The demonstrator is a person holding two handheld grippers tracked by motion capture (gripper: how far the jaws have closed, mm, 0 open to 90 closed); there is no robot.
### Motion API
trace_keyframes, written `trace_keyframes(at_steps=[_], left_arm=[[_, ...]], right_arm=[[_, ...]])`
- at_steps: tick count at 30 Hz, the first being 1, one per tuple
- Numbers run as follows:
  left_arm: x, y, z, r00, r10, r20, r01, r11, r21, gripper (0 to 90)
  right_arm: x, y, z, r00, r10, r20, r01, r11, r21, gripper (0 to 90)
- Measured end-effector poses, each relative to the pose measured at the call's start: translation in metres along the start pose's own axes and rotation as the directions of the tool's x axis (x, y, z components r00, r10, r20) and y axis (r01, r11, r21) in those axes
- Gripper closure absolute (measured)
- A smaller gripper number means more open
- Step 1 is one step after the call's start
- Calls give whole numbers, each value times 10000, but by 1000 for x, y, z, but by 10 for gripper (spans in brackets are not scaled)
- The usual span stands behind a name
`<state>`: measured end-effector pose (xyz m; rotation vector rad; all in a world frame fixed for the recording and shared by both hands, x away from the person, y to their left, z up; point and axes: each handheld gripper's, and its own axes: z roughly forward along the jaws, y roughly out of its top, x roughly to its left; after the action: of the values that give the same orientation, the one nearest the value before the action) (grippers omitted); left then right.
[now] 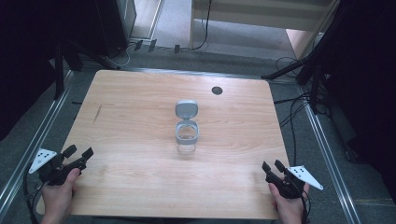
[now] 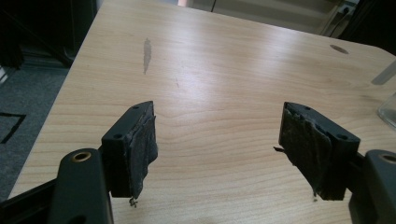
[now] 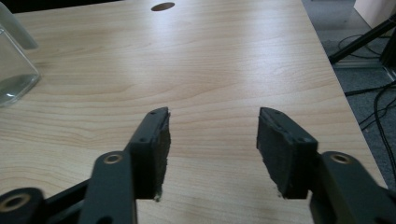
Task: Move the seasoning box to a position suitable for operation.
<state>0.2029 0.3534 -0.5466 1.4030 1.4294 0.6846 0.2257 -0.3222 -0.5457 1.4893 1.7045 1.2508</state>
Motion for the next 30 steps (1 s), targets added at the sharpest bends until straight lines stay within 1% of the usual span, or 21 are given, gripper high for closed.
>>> trace_keyframes(at_steps=[2,3,5,6,7,9,10,11,12,13,14,16,20,21,22,23,24,25,28,29,30], left_arm=[[-1,0,0,10000,24,-73,-24,10000,-22,281],[-2,0,0,9999,36,-159,-37,10000,-68,294],[-2,0,0,10000,-65,-44,65,10000,-7,372],[-3,0,1,10000,18,26,-19,9999,118,393],[-3,0,1,10000,18,26,-19,9999,118,416],[-5,0,2,9999,50,-151,-48,9999,162,436],[-6,0,3,9993,141,-340,-131,9995,277,477],[-8,2,6,9985,103,-540,-74,9986,530,565],[-8,2,6,9985,103,-540,-74,9986,530,605],[-8,4,9,9980,-185,-610,229,9972,712,605],[-9,6,11,9976,-528,-459,564,9951,813,678],[-15,9,17,9974,-716,-10,714,9932,914,712],[-39,14,31,9970,-201,753,114,9933,1147,857],[-46,15,34,9957,-138,916,32,9934,1146,886],[-60,17,42,9913,-136,1311,-24,9927,1207,900],[-60,17,42,9913,-136,1311,-24,9927,1207,900],[-74,19,50,9878,184,1545,-385,9910,1283,900],[-74,19,50,9878,184,1545,-385,9910,1283,900],[-96,23,61,9808,556,1870,-819,9874,1356,900],[-103,24,65,9785,627,1963,-909,9862,1381,900],[-110,24,69,9757,685,2083,-990,9852,1396,900]], right_arm=[[0,0,0,10000,-2,20,2,10000,19,495],[1,0,-1,9999,-15,111,15,10000,0,531],[2,0,0,9996,-151,242,150,9999,73,625],[5,1,1,9982,-375,460,371,9993,111,704],[5,1,1,9982,-375,460,371,9993,111,704],[7,1,3,9972,-512,552,500,9985,223,760],[8,2,3,9961,-552,694,537,9983,223,789],[9,3,3,9950,-607,799,593,9980,202,832],[9,3,3,9950,-607,799,593,9980,202,832],[9,4,3,9969,-465,630,452,9987,232,844],[12,7,5,9993,-270,275,265,9994,206,864],[16,9,7,9993,-341,179,337,9991,241,873],[34,22,15,9977,-662,-121,665,9976,182,900],[39,25,17,9973,-699,-216,703,9974,176,900],[50,31,24,9967,-580,-569,590,9981,161,900],[50,31,24,9967,-580,-569,590,9981,161,900],[62,35,32,9948,-640,-790,654,9977,158,900],[62,35,32,9948,-640,-790,654,9977,158,900],[80,44,44,9900,-822,-1144,839,9964,95,900],[92,49,52,9867,-916,-1342,932,9956,60,900],[92,49,52,9867,-916,-1342,932,9956,60,900]])
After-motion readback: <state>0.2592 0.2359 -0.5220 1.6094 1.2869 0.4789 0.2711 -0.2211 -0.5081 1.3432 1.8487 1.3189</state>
